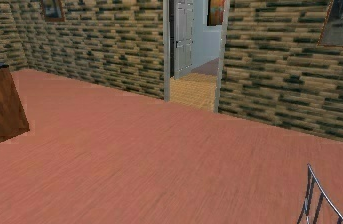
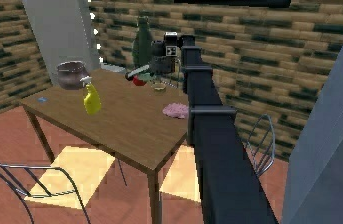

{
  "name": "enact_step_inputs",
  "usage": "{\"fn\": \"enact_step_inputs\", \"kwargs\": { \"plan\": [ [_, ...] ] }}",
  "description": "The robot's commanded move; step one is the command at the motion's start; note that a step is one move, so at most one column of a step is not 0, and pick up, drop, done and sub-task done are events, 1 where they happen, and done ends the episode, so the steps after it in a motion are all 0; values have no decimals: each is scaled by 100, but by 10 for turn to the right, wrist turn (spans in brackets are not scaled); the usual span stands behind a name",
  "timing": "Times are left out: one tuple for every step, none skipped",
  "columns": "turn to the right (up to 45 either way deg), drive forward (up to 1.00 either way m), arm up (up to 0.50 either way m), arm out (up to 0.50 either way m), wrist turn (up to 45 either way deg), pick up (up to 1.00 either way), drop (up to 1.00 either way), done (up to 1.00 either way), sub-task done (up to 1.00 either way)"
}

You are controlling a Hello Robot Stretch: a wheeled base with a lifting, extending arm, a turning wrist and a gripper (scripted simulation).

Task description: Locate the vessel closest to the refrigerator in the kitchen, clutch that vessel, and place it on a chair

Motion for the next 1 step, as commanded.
{"fn": "enact_step_inputs", "kwargs": {
  "plan": [
    [0, 0, 0, 0, -450, 0, 0, 0, 0]
  ]
}}
